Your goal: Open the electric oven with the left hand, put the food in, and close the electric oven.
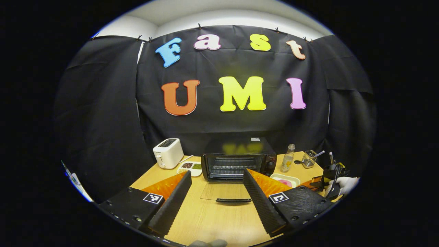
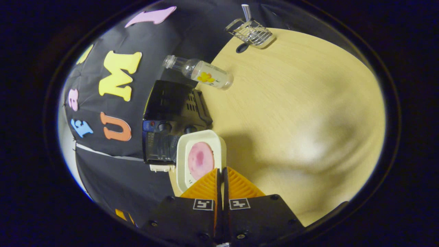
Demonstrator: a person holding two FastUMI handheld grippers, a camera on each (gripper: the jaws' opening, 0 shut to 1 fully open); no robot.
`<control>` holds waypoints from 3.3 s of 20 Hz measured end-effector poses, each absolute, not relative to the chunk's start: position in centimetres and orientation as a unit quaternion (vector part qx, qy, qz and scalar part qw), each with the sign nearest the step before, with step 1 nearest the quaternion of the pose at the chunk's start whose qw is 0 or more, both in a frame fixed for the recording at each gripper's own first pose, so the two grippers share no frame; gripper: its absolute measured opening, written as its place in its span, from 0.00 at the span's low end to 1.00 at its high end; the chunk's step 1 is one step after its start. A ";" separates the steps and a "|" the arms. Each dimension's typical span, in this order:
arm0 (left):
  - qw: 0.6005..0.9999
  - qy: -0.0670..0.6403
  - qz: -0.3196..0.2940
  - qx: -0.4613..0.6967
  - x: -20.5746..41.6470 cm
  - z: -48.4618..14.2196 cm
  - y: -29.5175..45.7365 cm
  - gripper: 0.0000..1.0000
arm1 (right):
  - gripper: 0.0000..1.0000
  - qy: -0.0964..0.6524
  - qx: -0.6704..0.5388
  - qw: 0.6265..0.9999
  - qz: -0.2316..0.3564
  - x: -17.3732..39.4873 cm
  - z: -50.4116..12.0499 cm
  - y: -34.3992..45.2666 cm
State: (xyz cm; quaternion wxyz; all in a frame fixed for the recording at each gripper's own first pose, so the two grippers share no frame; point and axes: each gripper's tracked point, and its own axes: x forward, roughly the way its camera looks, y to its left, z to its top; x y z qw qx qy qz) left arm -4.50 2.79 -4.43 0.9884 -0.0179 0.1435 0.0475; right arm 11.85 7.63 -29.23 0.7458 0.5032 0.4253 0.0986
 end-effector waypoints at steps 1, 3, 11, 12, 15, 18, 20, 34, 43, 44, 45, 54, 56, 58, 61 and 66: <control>0.989 0.144 0.043 -0.018 -4.4 -4.5 3.6 0.96 | 0.00 0.418 0.511 0.746 0.091 11.7 -28.8 8.8; 0.989 0.146 0.035 -0.018 -4.3 -4.7 5.0 0.96 | 0.00 0.407 0.522 0.746 0.075 11.7 -28.2 11.2; 0.988 0.154 0.013 0.001 -5.1 -5.9 8.8 0.96 | 0.04 0.388 0.574 0.720 0.045 12.2 -28.9 22.6; 0.988 0.156 0.013 0.004 -5.2 -6.2 8.9 0.96 | 0.00 0.391 0.576 0.717 0.046 12.4 -29.0 24.1; 0.987 0.162 0.015 0.006 -6.6 -6.9 10.3 0.96 | 0.04 0.399 0.575 0.712 0.059 13.3 -29.2 28.3; 0.986 0.166 0.019 0.008 -7.3 -7.2 10.6 0.96 | 0.04 0.404 0.570 0.713 0.065 14.7 -29.4 30.6; 0.985 0.170 0.026 0.013 -7.5 -7.5 11.1 0.96 | 0.00 0.401 0.572 0.713 0.062 16.1 -29.7 31.1; 0.975 0.203 0.086 -0.003 -5.9 -10.8 13.9 0.97 | 0.01 0.288 0.574 0.766 0.024 28.9 -28.6 26.2; 0.975 0.202 0.097 -0.012 -5.8 -11.2 14.2 0.97 | 0.55 0.252 0.593 0.762 0.069 29.3 -26.4 25.9; 0.975 0.200 0.093 -0.011 -5.8 -11.2 14.0 0.97 | 0.67 0.252 0.591 0.764 0.067 28.7 -26.3 25.5; 0.976 0.199 0.090 -0.011 -5.9 -11.3 13.8 0.97 | 0.67 0.255 0.586 0.767 0.065 28.3 -26.3 24.9; 0.982 0.187 0.033 -0.016 -5.5 -12.7 10.4 0.97 | 0.94 0.241 0.398 0.883 0.056 19.3 -24.0 16.8; 0.982 0.188 0.017 -0.015 -5.4 -13.4 9.2 0.97 | 0.93 0.229 0.335 0.912 0.056 17.2 -22.4 14.7; 0.982 0.189 0.006 -0.013 -5.1 -14.3 8.0 0.98 | 0.94 0.215 0.269 0.937 0.054 14.5 -21.2 13.0; 0.981 0.194 -0.011 -0.017 -4.7 -15.7 6.1 0.97 | 0.98 0.200 0.179 0.963 0.037 11.4 -20.1 9.6; 0.975 0.218 -0.037 -0.007 -3.5 -19.0 2.9 0.98 | 0.94 0.198 0.101 0.975 0.008 5.9 -19.3 4.9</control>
